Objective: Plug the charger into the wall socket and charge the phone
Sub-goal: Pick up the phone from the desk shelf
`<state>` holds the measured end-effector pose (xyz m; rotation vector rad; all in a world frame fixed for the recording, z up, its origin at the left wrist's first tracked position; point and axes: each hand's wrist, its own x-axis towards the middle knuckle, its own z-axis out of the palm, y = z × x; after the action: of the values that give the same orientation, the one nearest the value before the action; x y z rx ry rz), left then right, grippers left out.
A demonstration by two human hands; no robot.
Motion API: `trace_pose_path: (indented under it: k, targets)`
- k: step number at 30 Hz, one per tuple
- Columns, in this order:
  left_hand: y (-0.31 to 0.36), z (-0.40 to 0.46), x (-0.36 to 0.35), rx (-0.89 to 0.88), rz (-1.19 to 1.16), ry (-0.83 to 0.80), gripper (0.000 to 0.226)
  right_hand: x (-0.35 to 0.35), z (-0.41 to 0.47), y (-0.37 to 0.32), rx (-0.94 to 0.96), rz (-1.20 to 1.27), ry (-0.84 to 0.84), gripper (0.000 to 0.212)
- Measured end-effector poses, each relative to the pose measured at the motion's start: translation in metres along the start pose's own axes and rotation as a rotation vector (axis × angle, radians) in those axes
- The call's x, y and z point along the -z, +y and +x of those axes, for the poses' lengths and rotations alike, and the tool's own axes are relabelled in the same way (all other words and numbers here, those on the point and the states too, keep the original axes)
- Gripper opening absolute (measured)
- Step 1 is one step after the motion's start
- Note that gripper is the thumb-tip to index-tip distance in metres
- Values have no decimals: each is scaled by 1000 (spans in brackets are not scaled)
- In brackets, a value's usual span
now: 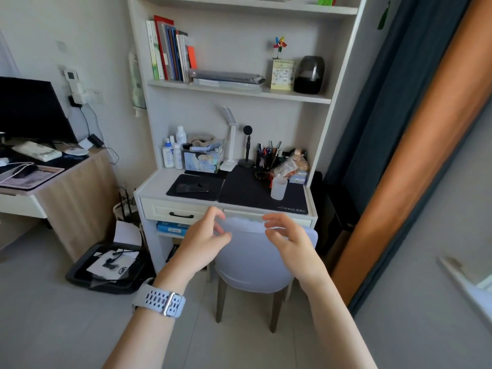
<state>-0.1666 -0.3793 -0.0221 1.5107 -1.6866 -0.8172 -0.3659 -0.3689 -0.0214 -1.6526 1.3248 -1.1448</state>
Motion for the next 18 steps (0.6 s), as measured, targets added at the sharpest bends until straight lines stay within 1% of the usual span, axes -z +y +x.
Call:
trace_pose_path:
  k: [3,7,15,18]
  targets:
    - [-15,39,15,32,-43,-1,31,-16,41,3,-10,-3,-19,26]
    - [-39,90,38,42,-10,-1,32,-50,92,7,-4,-34,-56,25]
    - [-72,158,74,36,15,-71,21,-98,172,17,-59,-19,-140,21]
    - [-90,179,86,58,27,-59,21,-118,203,21,-57,7,-188,21]
